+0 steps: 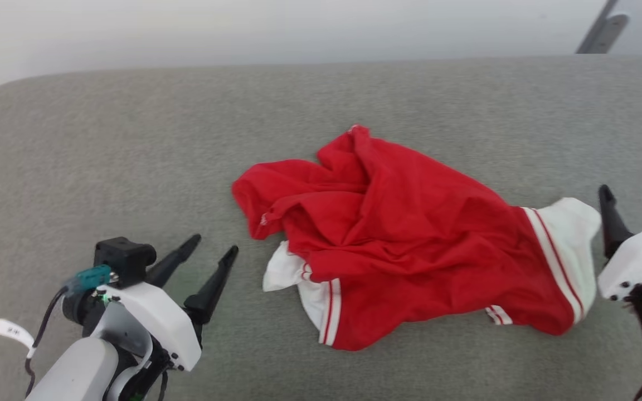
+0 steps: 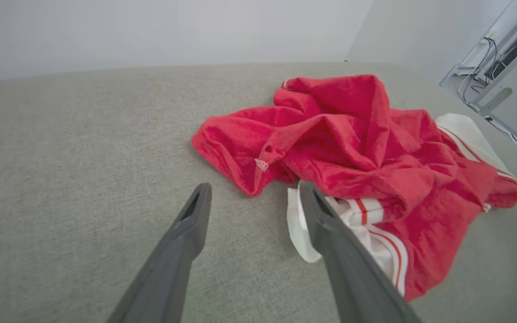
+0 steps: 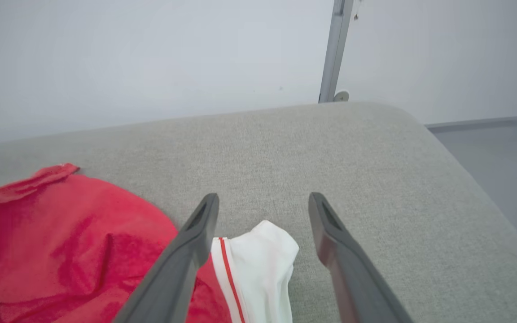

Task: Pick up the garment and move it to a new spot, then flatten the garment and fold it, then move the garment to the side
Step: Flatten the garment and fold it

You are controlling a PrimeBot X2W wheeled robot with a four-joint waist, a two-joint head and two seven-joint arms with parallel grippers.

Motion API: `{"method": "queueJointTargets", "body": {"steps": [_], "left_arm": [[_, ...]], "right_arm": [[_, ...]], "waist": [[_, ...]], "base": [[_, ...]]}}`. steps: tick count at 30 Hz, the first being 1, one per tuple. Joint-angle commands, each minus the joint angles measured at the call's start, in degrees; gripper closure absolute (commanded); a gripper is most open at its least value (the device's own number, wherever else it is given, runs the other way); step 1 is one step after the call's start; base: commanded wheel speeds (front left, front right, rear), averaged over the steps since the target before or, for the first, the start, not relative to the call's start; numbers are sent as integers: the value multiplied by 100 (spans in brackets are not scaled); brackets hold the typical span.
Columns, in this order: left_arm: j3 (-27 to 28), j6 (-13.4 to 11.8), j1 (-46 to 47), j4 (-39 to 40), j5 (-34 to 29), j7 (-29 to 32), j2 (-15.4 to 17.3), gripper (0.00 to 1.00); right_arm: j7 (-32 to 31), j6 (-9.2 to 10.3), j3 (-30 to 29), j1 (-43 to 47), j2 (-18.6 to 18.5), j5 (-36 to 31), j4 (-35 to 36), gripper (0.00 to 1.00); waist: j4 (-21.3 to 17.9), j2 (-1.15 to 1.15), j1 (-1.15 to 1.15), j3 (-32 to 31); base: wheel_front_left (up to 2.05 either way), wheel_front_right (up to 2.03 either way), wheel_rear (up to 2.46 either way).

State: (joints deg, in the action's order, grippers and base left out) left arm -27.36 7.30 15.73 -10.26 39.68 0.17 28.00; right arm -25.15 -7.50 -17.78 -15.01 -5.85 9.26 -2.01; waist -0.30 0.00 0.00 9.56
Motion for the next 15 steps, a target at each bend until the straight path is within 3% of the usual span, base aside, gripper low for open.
{"method": "queueJointTargets", "body": {"steps": [1, 11, 15], "left_arm": [[-101, 11, 44, 81, 200, 248, 51, 0], [-540, -92, 265, 201, 298, 1404, 130, 0], [-583, -201, 322, 76, 340, 1660, 117, 0]], "right_arm": [[404, 2, 77, 101, 69, -42, 69, 0], [2529, 2, 924, 450, 246, -218, 104, 0], [2953, 2, 1111, 516, 269, -235, 12, 0]], "waist": [[-183, 0, 0, -74], [-734, 0, 0, -121], [-907, 0, 0, -100]], "base": [[0, 0, 0], [0, 0, 0], [0, 0, 0]]}}
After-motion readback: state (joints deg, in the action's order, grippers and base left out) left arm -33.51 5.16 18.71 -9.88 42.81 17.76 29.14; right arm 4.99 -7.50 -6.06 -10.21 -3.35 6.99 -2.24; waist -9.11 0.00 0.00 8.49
